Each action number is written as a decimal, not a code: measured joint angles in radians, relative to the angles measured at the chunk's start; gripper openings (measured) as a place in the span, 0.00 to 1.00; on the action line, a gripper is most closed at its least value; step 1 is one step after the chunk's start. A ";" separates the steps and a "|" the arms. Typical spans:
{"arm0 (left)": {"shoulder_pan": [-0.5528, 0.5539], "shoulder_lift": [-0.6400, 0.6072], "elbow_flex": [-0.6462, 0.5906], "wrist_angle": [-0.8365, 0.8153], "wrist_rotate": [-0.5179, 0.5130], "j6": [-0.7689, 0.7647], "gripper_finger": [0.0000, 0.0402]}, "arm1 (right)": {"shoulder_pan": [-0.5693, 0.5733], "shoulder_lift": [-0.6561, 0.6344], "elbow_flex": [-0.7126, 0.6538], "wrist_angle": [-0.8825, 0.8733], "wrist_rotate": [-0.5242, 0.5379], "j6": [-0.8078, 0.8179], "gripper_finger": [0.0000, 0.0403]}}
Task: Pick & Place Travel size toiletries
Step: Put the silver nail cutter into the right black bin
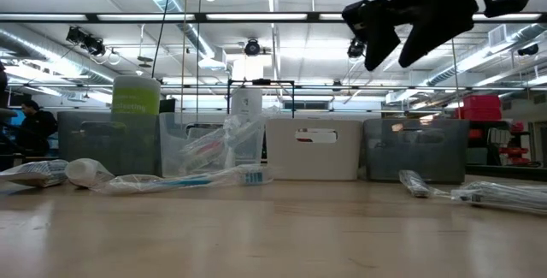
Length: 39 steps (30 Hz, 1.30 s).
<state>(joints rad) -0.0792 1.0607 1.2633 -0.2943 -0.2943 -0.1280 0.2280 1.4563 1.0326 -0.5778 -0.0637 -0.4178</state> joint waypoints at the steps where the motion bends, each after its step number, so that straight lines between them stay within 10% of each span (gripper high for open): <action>1: 0.000 0.000 0.000 0.000 0.000 0.000 0.10 | 0.000 0.014 0.004 -0.009 -0.006 -0.012 0.49; 39: 0.000 0.000 0.000 -0.003 -0.034 0.000 0.10 | 0.003 0.272 0.008 -0.036 -0.027 -0.290 0.51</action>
<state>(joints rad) -0.0788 1.0607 1.2632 -0.2977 -0.3286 -0.1276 0.2306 1.7285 1.0405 -0.6143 -0.0908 -0.7078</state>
